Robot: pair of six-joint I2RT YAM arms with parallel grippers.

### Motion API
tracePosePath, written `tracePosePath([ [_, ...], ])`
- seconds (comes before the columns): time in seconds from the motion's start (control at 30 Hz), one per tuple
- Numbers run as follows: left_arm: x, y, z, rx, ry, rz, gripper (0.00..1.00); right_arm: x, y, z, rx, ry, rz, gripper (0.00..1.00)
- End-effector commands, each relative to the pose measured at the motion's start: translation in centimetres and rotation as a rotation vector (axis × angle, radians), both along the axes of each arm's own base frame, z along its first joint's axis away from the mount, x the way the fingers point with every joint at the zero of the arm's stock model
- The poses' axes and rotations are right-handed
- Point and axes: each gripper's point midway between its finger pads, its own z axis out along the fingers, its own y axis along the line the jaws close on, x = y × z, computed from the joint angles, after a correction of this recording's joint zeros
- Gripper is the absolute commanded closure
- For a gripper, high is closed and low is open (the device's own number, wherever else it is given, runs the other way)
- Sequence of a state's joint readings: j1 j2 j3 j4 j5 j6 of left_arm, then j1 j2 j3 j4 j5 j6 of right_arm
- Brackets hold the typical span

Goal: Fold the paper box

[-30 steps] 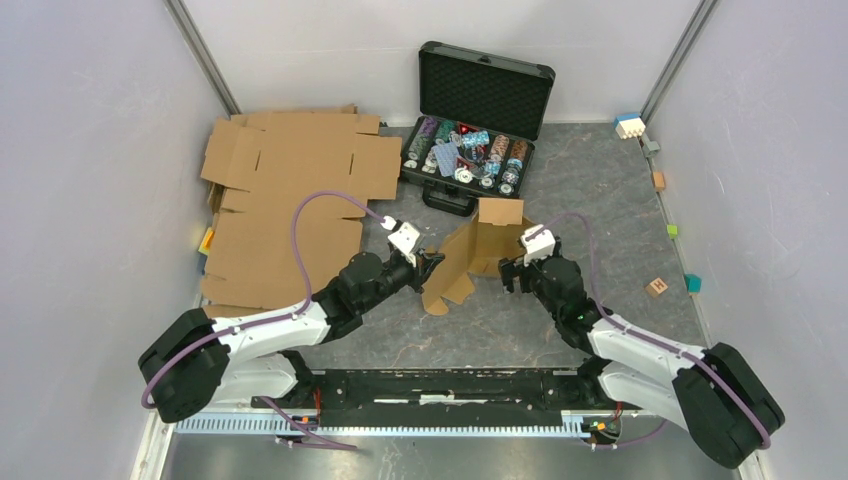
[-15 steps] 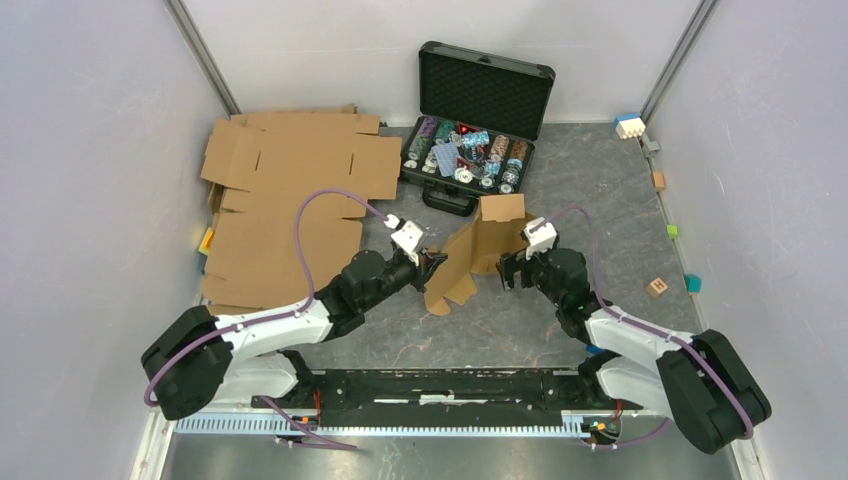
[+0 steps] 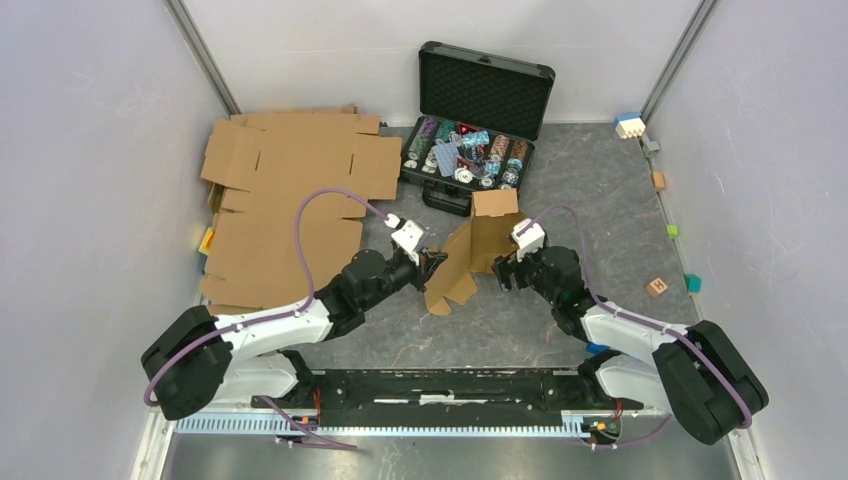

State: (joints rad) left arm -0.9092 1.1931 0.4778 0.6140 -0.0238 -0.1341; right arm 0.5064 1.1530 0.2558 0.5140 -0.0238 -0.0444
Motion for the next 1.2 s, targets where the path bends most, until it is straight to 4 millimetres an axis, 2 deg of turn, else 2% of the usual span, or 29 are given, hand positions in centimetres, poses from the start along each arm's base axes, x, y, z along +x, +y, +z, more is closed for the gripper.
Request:
tracePosePath([
  [0.0, 0.0, 0.0, -0.2, 0.037, -0.006, -0.01, 0.97, 0.6, 1.3, 2.2, 0.033, -0.063, 0.049, 0.15],
  [0.27, 0.1, 0.1, -0.1, 0.042, -0.01, -0.004, 0.97, -0.7, 1.1, 1.0, 0.043, -0.023, 0.057, 0.15],
  [0.43, 0.1, 0.1, -0.2, 0.047, -0.008, -0.003, 0.97, -0.8, 0.9, 0.7, 0.022, -0.018, 0.053, 0.15],
  [0.63, 0.1, 0.1, -0.1, 0.047, -0.009, -0.004, 0.97, -1.3, 0.9, -0.6, -0.064, 0.016, 0.051, 0.1],
  [0.77, 0.2, 0.0, -0.2, 0.051, -0.006, -0.005, 0.97, -1.4, 0.6, -0.5, -0.084, 0.008, 0.04, 0.02],
  [0.93, 0.2, 0.0, -0.2, 0.05, -0.006, -0.005, 0.97, -1.0, 0.8, -0.2, -0.092, -0.005, 0.04, 0.02],
  [1.17, 0.2, 0.1, -0.2, 0.053, -0.005, -0.004, 0.97, -1.3, 2.2, -0.4, -0.11, -0.015, 0.118, 0.02],
])
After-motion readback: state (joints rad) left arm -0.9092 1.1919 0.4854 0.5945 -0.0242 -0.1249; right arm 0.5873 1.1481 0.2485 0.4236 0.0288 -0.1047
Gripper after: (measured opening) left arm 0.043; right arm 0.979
